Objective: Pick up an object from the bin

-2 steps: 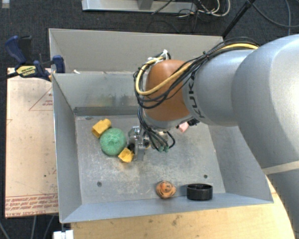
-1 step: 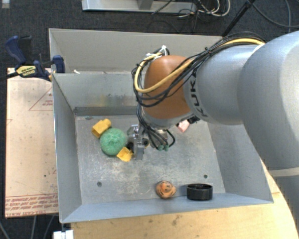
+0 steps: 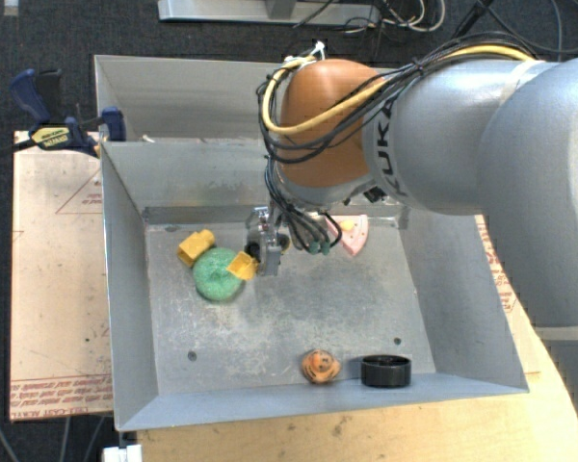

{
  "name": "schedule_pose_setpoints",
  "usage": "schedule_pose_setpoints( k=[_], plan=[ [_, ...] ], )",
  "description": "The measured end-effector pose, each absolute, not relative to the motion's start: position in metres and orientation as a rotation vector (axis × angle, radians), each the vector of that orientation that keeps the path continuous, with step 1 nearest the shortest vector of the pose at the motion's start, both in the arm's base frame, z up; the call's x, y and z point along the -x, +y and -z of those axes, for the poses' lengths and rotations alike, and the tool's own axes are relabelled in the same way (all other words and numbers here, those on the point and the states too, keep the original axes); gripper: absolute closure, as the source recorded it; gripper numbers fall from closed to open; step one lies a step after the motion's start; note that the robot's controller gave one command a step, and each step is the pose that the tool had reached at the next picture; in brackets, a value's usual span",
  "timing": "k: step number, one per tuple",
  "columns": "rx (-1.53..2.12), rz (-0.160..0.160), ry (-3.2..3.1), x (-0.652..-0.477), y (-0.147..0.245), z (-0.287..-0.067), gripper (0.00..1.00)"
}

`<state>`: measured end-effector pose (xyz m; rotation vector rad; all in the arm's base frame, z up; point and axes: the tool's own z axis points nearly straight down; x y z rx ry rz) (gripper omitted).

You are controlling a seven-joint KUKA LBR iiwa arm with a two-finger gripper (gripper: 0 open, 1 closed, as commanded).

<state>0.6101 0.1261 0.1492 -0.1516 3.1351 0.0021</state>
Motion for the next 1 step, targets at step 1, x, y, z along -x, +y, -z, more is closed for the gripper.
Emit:
schedule_pose_setpoints(
  k=[1],
  plan=[
    [0.152, -0.002, 3.135, -0.6101, 0.1261, -0.1492, 1.0]
  ],
)
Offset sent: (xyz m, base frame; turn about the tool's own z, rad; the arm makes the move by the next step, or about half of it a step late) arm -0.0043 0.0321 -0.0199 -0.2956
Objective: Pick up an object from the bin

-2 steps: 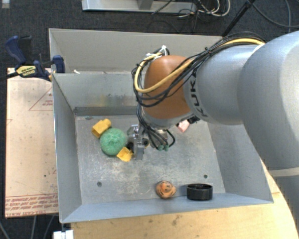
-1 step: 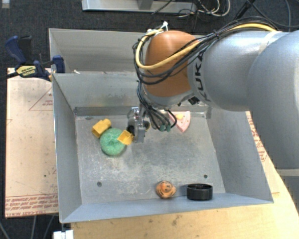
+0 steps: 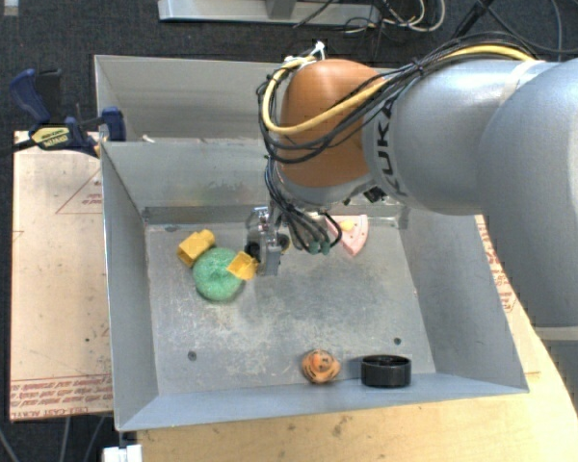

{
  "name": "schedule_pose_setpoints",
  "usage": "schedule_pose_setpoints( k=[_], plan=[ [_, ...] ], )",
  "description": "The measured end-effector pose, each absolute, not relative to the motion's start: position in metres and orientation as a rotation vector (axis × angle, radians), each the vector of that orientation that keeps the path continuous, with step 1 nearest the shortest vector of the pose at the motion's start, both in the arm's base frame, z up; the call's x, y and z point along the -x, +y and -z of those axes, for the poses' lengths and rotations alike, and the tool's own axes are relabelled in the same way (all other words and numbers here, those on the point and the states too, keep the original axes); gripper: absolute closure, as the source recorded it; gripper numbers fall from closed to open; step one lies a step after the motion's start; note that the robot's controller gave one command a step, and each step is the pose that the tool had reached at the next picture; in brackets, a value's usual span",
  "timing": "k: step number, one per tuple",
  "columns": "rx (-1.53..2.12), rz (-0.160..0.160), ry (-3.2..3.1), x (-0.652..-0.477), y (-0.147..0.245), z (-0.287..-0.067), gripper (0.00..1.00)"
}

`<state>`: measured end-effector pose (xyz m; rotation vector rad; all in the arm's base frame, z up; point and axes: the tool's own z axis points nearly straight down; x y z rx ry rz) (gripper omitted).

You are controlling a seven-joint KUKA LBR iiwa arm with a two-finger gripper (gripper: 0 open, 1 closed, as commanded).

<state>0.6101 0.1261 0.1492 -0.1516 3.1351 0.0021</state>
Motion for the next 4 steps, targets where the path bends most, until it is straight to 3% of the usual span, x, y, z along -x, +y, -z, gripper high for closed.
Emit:
schedule_pose_setpoints(
  k=[1, 2, 3, 4],
  plan=[
    [0.284, 0.0, 3.125, -0.61, 0.134, -0.144, 1.0],
    [0.526, -0.001, 3.104, -0.594, 0.145, -0.182, 1.0],
    [0.584, -0.002, 3.069, -0.601, 0.14, -0.17, 1.0],
    [0.64, -0.002, 3.088, -0.588, 0.139, -0.176, 1.0]
  ],
)
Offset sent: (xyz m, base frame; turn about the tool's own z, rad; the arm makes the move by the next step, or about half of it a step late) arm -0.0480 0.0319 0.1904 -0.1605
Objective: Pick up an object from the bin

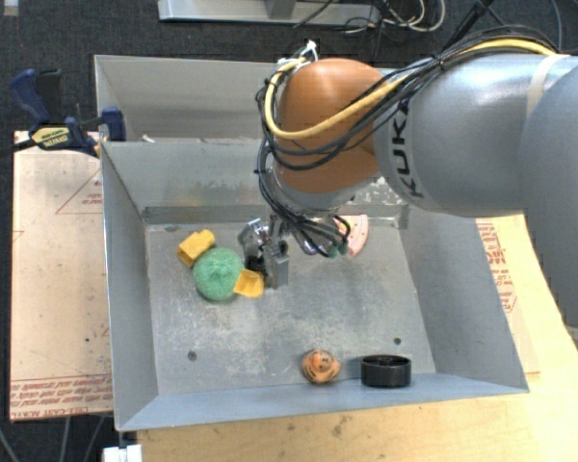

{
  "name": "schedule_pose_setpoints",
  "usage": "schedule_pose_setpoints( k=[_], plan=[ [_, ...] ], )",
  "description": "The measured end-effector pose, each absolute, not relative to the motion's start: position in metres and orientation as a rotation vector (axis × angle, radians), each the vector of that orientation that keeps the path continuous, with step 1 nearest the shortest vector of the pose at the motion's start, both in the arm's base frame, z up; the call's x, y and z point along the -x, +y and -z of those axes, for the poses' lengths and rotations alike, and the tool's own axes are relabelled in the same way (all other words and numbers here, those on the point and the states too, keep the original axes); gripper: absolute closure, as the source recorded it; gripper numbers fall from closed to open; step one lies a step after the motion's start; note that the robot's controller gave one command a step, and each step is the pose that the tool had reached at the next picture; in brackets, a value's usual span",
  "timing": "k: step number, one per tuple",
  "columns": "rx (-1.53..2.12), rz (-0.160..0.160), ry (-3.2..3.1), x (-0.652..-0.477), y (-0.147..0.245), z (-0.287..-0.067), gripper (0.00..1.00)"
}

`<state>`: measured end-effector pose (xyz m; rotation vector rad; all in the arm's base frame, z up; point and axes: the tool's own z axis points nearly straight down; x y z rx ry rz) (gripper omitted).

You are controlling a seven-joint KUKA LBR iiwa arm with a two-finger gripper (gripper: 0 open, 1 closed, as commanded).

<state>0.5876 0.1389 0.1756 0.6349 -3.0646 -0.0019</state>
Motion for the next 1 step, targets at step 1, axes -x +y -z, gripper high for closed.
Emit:
schedule_pose_setpoints(
  k=[1],
  plan=[
    [-0.814, -0.001, -3.057, -0.6103, 0.1668, -0.1783, 1.0]
  ],
)
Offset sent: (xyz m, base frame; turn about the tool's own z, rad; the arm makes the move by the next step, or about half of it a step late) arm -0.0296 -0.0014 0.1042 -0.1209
